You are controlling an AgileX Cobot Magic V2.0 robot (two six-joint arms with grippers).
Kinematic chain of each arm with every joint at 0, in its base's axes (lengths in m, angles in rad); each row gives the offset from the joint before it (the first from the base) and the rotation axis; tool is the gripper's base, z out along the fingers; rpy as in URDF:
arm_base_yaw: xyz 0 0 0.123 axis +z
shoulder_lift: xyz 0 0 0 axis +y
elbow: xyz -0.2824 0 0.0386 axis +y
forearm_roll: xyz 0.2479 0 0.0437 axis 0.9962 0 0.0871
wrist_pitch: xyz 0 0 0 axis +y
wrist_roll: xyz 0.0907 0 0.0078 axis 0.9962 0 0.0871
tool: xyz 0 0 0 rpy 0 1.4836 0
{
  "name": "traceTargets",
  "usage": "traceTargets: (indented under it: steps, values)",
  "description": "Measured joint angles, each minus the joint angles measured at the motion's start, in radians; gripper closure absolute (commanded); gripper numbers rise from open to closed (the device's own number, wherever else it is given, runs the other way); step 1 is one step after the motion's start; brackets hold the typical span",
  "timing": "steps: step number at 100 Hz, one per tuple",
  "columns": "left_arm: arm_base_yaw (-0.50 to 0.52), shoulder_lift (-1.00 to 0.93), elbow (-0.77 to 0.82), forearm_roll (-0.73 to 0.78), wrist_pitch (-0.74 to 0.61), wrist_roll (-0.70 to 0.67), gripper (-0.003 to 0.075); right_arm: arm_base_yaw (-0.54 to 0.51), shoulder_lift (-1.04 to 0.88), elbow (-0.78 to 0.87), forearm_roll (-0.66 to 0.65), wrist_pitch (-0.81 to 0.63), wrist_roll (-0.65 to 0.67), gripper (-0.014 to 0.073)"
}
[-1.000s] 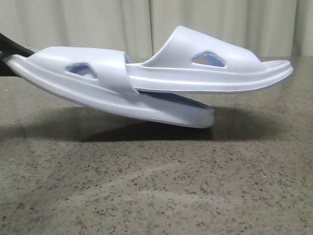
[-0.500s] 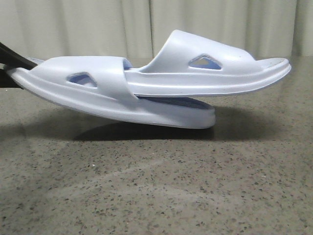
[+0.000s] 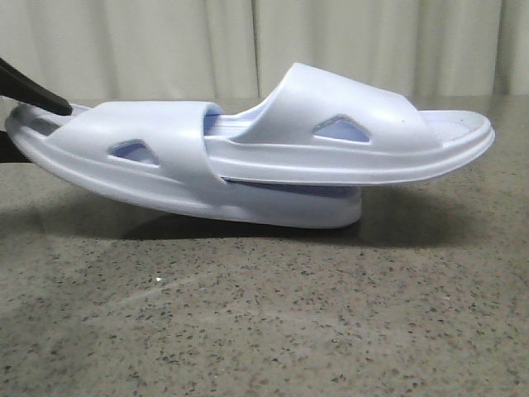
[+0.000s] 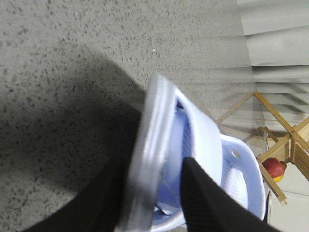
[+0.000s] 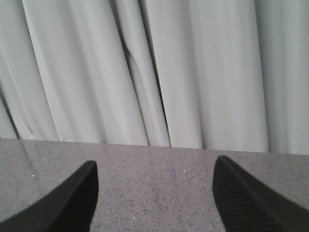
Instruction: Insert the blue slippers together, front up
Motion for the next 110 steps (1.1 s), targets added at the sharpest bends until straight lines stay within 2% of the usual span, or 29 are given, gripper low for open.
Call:
traceTargets:
  steps: [22, 57, 92, 110]
  values:
    - [0.0, 0.0, 0.0, 0.03, -0.055, 0.021, 0.0339, 0.0, 0.0, 0.0, 0.0, 0.0, 0.0, 0.0155]
    - [0.0, 0.0, 0.0, 0.054, -0.195, 0.105, 0.0324, 0.0, 0.0, 0.0, 0.0, 0.0, 0.0, 0.0155]
    - [0.0, -0.021, 0.0, 0.066, -0.414, 0.374, 0.0326, 0.0, 0.0, 0.0, -0.002, 0.0, 0.0, 0.0155]
    - [0.0, -0.13, 0.0, 0.08, -0.528, 0.496, 0.0326, 0.0, 0.0, 0.0, -0.088, 0.0, 0.0, 0.0155]
